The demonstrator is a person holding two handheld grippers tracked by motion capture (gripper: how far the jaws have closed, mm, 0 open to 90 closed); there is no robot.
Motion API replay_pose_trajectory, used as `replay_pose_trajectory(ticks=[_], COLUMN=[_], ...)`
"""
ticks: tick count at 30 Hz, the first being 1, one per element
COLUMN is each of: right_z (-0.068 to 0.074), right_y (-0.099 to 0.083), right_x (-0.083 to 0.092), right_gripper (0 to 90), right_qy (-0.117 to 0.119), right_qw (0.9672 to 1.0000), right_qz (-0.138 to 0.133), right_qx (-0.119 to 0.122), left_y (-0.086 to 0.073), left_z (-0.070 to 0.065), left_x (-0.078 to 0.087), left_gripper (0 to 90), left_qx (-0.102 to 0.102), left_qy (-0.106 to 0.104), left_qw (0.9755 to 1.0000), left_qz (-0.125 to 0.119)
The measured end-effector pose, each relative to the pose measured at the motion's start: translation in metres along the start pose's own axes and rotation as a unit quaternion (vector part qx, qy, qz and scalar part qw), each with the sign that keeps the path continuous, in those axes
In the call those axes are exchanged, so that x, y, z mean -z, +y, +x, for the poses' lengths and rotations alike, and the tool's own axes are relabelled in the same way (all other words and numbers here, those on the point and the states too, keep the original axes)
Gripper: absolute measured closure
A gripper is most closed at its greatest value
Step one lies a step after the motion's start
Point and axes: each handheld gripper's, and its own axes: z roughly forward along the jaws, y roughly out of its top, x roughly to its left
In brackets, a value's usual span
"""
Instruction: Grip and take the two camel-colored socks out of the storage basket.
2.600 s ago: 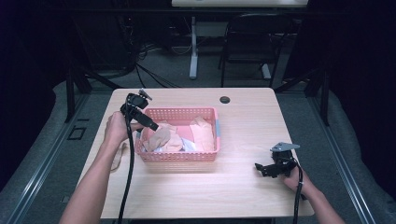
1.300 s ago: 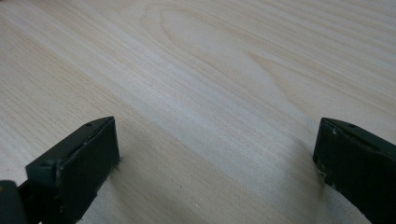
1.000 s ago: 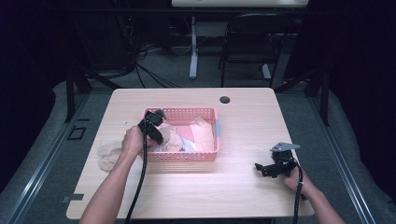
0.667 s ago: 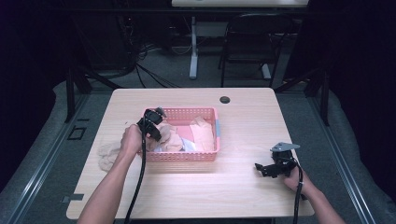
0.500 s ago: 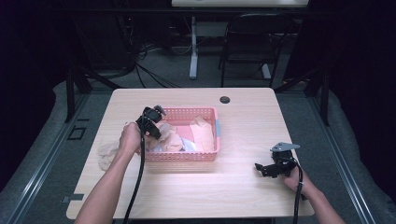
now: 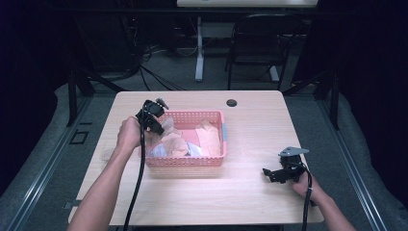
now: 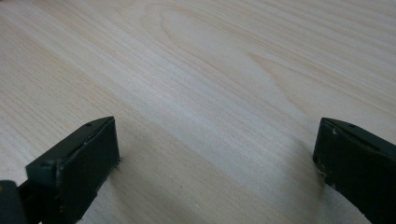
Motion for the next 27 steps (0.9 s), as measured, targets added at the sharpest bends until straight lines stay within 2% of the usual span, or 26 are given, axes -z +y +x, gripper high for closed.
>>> replay_pose_trajectory(ticks=[6, 15, 22, 27], right_z=[0.001, 0.001, 0.001, 0.001], right_y=[-0.001, -0.001, -0.001, -0.001], right_x=[0.0, 0.0, 0.0, 0.0], right_gripper=[0.0, 0.0, 0.0, 0.0], right_qy=[0.0, 0.0, 0.0, 0.0], right_qw=[1.0, 1.0, 1.0, 1.0], right_qz=[-0.004, -0.007, -0.005, -0.005], right_qx=[-0.002, -0.003, -0.004, -0.003], left_y=[0.005, 0.003, -0.016, -0.036], left_z=[-0.001, 0.005, 0.016, 0.028], left_x=[0.018, 0.053, 0.088, 0.107], left_gripper=[83.4, 83.4, 83.2, 83.1], left_qx=[-0.01, -0.006, 0.005, 0.02], left_qy=[0.007, 0.015, 0.025, 0.031], left_qw=[0.9999, 0.9994, 0.9979, 0.9973], left_qz=[-0.011, -0.031, -0.06, -0.064])
